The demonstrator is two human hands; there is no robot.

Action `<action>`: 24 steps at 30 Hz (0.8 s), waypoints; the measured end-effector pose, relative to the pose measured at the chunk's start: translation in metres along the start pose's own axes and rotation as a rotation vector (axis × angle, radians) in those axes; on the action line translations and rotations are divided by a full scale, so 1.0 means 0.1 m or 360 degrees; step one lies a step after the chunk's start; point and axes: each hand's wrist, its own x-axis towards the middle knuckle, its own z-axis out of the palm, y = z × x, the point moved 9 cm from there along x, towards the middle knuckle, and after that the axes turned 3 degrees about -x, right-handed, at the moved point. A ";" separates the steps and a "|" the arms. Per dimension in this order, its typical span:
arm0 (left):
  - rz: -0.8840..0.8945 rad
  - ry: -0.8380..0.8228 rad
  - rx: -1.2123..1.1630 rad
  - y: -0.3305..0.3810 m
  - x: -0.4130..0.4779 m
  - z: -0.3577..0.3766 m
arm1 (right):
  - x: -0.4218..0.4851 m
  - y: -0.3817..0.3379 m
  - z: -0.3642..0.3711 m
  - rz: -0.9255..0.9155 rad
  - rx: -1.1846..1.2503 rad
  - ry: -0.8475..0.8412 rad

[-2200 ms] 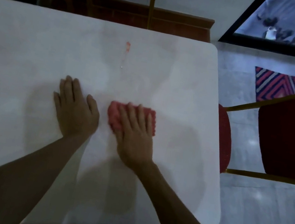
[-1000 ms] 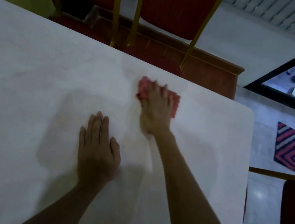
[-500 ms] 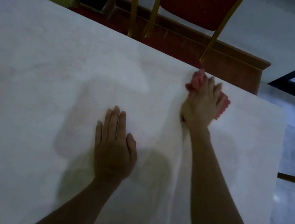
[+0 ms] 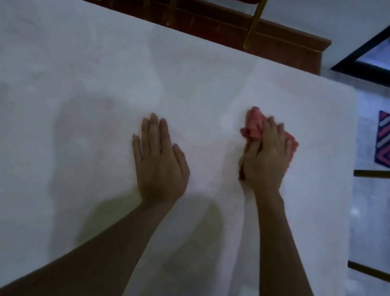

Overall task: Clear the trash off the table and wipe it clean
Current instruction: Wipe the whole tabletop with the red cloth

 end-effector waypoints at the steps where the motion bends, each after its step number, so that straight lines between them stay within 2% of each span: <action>1: -0.0010 -0.0037 0.0003 -0.01 0.01 0.01 | -0.07 0.09 -0.04 0.0147 -0.0006 0.0035; 4: 0.0125 -0.0216 -0.0026 -0.01 0.01 0.05 | -0.35 -0.15 -0.01 0.0336 -0.0039 0.0122; 6: 0.0223 -0.0287 -0.0024 -0.20 0.07 0.01 | -0.51 -0.52 0.17 0.0260 -0.0048 0.0079; 7: 0.0177 -0.0264 -0.0023 -0.43 0.14 -0.05 | -0.57 -0.71 0.26 0.0187 -0.0046 0.0051; 10: -0.0110 -0.0059 0.0061 -1.43 0.37 -0.35 | -0.58 -1.38 0.51 -0.0207 -0.0050 -0.0073; 13: -0.0252 0.0004 0.0131 -2.12 0.52 -0.56 | -0.52 -2.04 0.74 -0.0559 -0.0016 -0.0272; 16: -0.0362 0.0046 0.0176 -2.29 0.57 -0.63 | -0.51 -2.62 1.01 -0.1013 -0.0069 -0.0429; 18: -0.0341 0.0038 0.0196 -2.27 0.58 -0.61 | -0.37 -2.80 1.11 -0.1254 -0.0202 -0.0438; 20: -0.0356 0.0052 0.0196 -2.29 0.58 -0.62 | 0.06 -2.73 1.12 -0.1162 -0.0247 -0.0370; 24: -0.0330 0.0079 0.0226 -2.24 0.56 -0.66 | 0.89 -2.45 1.08 -0.0429 -0.0245 -0.0145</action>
